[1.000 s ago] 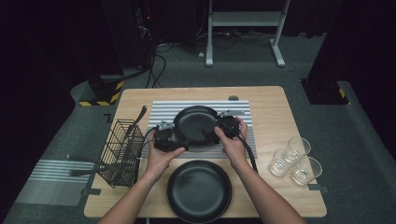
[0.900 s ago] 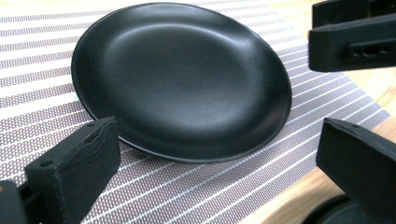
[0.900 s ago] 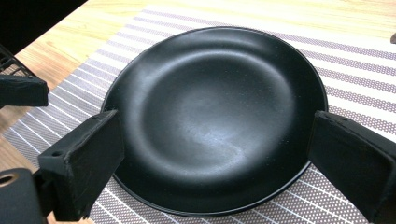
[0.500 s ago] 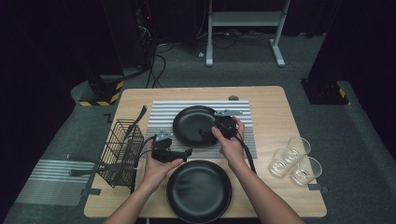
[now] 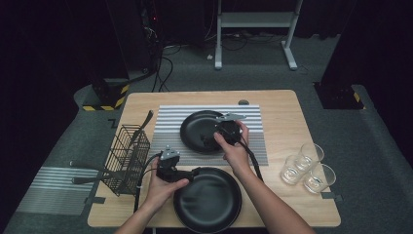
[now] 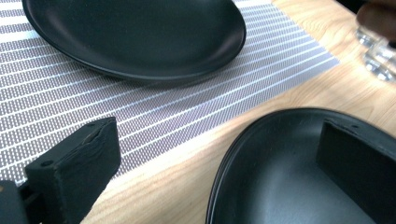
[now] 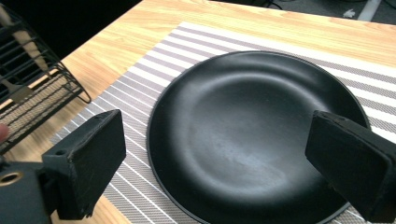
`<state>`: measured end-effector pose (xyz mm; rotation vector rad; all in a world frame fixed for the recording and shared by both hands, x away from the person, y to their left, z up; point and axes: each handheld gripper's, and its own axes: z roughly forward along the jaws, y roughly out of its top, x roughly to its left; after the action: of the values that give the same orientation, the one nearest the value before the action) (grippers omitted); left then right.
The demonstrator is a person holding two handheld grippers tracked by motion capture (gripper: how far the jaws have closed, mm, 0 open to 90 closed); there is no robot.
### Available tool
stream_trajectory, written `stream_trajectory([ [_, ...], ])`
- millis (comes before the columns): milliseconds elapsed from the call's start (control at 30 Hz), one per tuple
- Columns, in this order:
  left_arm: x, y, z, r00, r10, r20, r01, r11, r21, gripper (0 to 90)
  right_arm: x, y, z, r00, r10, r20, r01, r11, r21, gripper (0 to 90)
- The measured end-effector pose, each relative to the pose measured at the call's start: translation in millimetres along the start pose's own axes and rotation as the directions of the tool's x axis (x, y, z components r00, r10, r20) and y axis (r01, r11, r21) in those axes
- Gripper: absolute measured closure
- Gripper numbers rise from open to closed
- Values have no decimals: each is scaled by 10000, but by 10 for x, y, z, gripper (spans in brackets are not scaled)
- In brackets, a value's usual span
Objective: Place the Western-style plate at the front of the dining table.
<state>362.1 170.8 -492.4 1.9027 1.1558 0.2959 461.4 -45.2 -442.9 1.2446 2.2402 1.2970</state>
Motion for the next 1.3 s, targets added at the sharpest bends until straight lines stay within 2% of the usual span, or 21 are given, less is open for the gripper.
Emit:
stream_trajectory([
  [233,-61,-84,26,9994,-15,348,10,9999,139,8,122,44,1,9996,-204,-205,203,9998,-48,52],
  [333,-84,-102,38,9994,147,329,-154,9996,217,11,168,65,4,9992,-269,-282,267,9996,-51,52],
  [433,-72,-114,27,9991,0,423,-7,9998,174,14,208,87,4,9989,-278,-370,275,9996,-104,52],
  [600,-108,-151,13,9989,214,416,-222,9996,198,14,287,122,17,9978,-393,-539,388,9992,-105,52],
  [1000,-147,-306,-111,9988,258,411,-266,9995,198,14,449,179,42,9947,-552,-868,538,9984,-188,54],
  [1300,-119,-403,-302,9992,279,288,-283,9995,143,14,545,193,64,9922,-606,-1091,589,9981,-193,55],
])
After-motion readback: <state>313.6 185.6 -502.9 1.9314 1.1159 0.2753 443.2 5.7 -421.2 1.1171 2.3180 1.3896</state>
